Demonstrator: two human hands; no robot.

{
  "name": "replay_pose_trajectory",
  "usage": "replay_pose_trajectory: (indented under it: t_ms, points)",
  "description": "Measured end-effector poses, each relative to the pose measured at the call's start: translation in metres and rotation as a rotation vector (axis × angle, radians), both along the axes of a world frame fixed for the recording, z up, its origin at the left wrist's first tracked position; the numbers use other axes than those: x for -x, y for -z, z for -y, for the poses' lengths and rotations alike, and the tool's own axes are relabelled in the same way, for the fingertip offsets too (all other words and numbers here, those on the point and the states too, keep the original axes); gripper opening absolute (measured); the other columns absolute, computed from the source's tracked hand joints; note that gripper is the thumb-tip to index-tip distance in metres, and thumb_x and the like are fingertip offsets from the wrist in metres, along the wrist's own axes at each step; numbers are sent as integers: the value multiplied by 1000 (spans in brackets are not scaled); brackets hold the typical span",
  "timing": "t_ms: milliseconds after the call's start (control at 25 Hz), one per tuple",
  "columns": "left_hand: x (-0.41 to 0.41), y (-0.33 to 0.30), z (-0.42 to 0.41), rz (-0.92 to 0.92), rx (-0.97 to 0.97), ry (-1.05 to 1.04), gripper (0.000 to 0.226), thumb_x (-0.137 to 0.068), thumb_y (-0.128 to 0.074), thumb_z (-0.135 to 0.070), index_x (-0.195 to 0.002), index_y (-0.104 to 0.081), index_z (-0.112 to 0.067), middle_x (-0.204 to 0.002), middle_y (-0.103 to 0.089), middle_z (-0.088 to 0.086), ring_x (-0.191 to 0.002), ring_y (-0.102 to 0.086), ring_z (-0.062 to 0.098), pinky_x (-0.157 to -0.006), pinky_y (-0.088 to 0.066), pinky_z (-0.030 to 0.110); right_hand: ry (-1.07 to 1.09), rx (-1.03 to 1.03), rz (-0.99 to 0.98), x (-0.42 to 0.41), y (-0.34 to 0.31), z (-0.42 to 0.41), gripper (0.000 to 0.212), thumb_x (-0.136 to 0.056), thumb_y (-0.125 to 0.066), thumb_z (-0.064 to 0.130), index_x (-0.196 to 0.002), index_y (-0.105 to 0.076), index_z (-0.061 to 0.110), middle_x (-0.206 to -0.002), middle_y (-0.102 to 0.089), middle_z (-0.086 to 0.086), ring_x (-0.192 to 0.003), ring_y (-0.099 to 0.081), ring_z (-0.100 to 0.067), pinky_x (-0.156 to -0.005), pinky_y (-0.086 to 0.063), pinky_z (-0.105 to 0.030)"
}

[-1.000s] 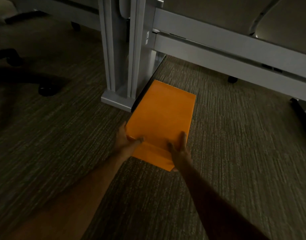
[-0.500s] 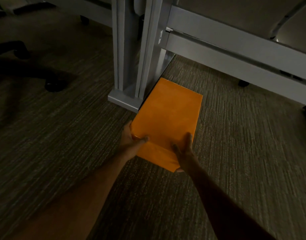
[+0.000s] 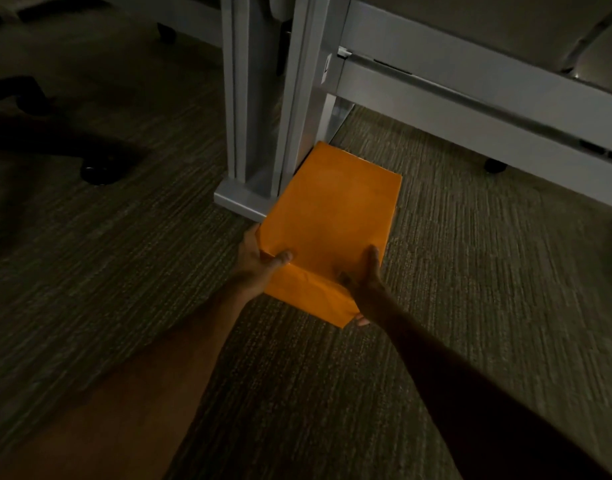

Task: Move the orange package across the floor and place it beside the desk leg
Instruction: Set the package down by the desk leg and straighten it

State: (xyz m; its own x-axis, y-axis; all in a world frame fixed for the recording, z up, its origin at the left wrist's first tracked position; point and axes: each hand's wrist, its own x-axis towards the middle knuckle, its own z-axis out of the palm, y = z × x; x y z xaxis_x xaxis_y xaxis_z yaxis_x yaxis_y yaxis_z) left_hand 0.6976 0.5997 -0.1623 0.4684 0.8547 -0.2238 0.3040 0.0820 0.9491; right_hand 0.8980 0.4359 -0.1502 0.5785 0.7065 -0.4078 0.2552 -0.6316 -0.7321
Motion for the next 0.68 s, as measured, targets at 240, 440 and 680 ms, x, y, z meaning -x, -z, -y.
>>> replay_pose_trajectory:
  t_ms: [240, 440, 680]
  points:
    - [5, -17, 8, -111, 41, -21, 105, -70, -82, -57, -153, -20, -42, -152, -38, 5, -131, -46, 33, -102, -43, 57, 27, 41, -75, 7, -16, 3, 103, -80, -63, 70, -137, 24, 68, -162, -20, -29, -63, -75, -39, -47, -62, -43]
    - [29, -15, 20, -182, 65, 51, 101, -75, -80, -56, -154, -20, -42, -151, -39, 6, -130, -47, 34, -98, -44, 52, -23, 109, -101, 24, -24, 22, 110, -81, -66, 66, -139, 28, 62, -145, -43, -37, -55, -75, -32, -45, -60, -37]
    - [29, -3, 15, -163, 49, 48, 107, -72, -82, -57, -154, -16, -41, -154, -33, 7, -134, -43, 36, -102, -44, 58, 32, 61, -99, 25, -19, 24, 113, -70, -68, 75, -136, 24, 67, -158, -30, -29, -61, -73, -36, -46, -60, -41]
